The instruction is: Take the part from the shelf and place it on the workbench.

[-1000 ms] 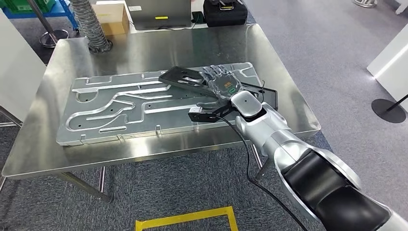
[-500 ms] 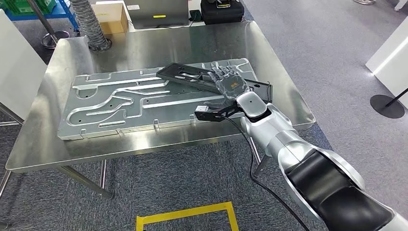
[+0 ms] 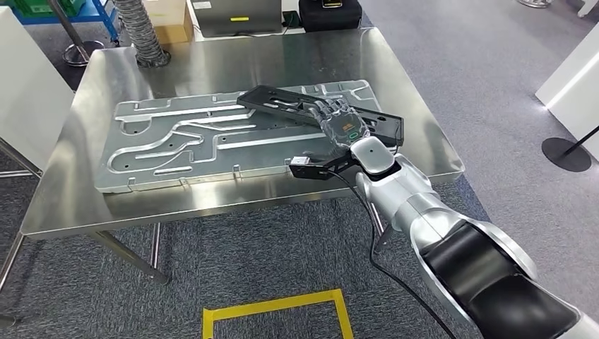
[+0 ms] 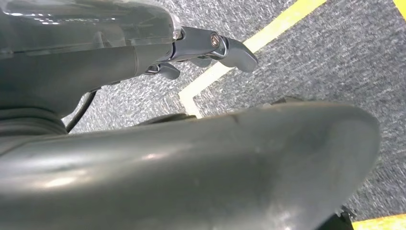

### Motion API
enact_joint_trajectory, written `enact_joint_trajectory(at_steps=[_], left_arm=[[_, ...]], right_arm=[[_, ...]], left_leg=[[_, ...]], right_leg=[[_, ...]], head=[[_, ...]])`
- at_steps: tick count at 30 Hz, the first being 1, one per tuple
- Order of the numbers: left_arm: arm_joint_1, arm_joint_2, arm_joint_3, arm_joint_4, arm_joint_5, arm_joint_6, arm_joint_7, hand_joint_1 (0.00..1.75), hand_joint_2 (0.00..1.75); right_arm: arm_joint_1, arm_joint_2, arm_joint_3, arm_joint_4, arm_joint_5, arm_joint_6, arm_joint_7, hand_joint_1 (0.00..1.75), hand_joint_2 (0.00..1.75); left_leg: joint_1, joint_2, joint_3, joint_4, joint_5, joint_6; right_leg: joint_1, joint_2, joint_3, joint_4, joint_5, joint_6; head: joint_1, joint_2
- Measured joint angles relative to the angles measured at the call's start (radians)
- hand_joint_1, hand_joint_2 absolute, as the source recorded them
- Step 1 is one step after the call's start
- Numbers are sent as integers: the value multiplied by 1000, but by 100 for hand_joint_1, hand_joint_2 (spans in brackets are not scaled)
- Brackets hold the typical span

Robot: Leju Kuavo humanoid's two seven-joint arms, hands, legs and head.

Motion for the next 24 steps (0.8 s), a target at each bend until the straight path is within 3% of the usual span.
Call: enact_joint_trajectory(at_steps=[2, 4, 5, 6, 7, 10, 11, 13, 15, 16, 18, 20, 21, 22, 24], left_arm=[[-2, 0, 0, 0, 0, 0, -2, 0, 0], [-2, 1, 0, 0, 0, 0, -5, 0, 0], [-1, 1, 0, 0, 1, 0, -6, 0, 0], [1, 2, 0, 0, 1, 0, -7, 0, 0], [3, 3, 0, 0, 1, -1, -8, 0, 0], [5, 5, 0, 0, 2, -2, -8, 0, 0], [5, 5, 0, 0, 3, -2, -8, 0, 0], [5, 6, 0, 0, 6, 0, -7, 0, 0], [6, 6, 0, 0, 9, 3, -6, 0, 0], [7, 7, 0, 0, 12, 4, -5, 0, 0], [8, 8, 2, 0, 17, 9, -5, 0, 0], [9, 8, 4, 0, 22, 13, -6, 0, 0], [11, 9, 6, 0, 25, 14, -7, 0, 0], [12, 9, 8, 0, 27, 15, -8, 0, 0], [15, 11, 12, 0, 30, 17, -11, 0, 0]], right_arm=[[0, -3, -3, 0, 3, 0, 0, 0, 0], [1, -4, -7, 1, 8, 1, 0, 0, 0], [4, -5, -9, 2, 11, 1, 0, 0, 0], [6, -5, -11, 3, 15, 0, 0, 0, 0], [7, -5, -13, 3, 18, -1, 0, 0, 0], [7, -4, -19, 1, 27, -3, 0, 0, 0], [6, -3, -20, 0, 29, -3, 0, 0, 0], [6, 1, -22, -1, 35, -1, 0, 0, 0], [4, 5, -23, -1, 39, 3, 0, 0, 0], [2, 10, -23, -2, 41, 5, 0, 0, 0], [-2, 22, -24, -2, 45, 11, -2, 0, 0], [-4, 32, -24, -1, 49, 14, -5, 0, 0], [-4, 35, -24, -1, 52, 14, -6, 0, 0], [-4, 38, -25, -1, 54, 14, -6, 0, 0], [-8, 43, -27, -1, 57, 14, -6, 0, 0]], left_leg=[[2, 2, -7, -6, 12, 13], [1, 3, -20, -5, 20, 18], [0, 3, -26, -5, 24, 18], [0, 2, -31, -5, 28, 18], [-1, 2, -35, -4, 32, 16], [-3, 0, -40, -3, 39, 7], [-4, 1, -43, -3, 42, 2], [-5, 1, -47, -4, 49, -9], [-5, 1, -52, 2, 43, -19], [-4, 1, -59, 20, 26, -25], [-2, 1, -97, 122, -44, -33], [-1, 1, -143, 249, -107, -38], [0, 1, -148, 275, -113, -40], [0, 1, -134, 262, -101, -41], [0, 1, -61, 147, -49, -38]], right_leg=[[-4, 1, -31, 73, -55, 10], [-5, 2, -83, 206, -130, 17], [-5, 2, -100, 257, -150, 19], [-5, 2, -100, 273, -152, 18], [-5, 2, -79, 249, -136, 17], [-1, 2, 43, 44, -63, 1], [2, 3, 64, 3, -54, -3], [7, 3, 67, -13, -51, -10], [2, 1, 64, -20, -41, -21], [-1, 0, 63, -24, -35, -29], [-2, -1, 55, -29, -24, -39], [0, -1, 44, -27, -16, -42], [0, -2, 39, -26, -13, -41], [1, -2, 35, -25, -10, -39], [0, -2, 27, -18, -8, -35]], head=[[0, 0], [0, 0], [0, 0], [0, 0], [0, 0], [0, 0], [0, 0], [0, 0], [0, 0], [0, 0], [0, 0], [0, 0], [0, 0], [0, 0], [0, 0]])
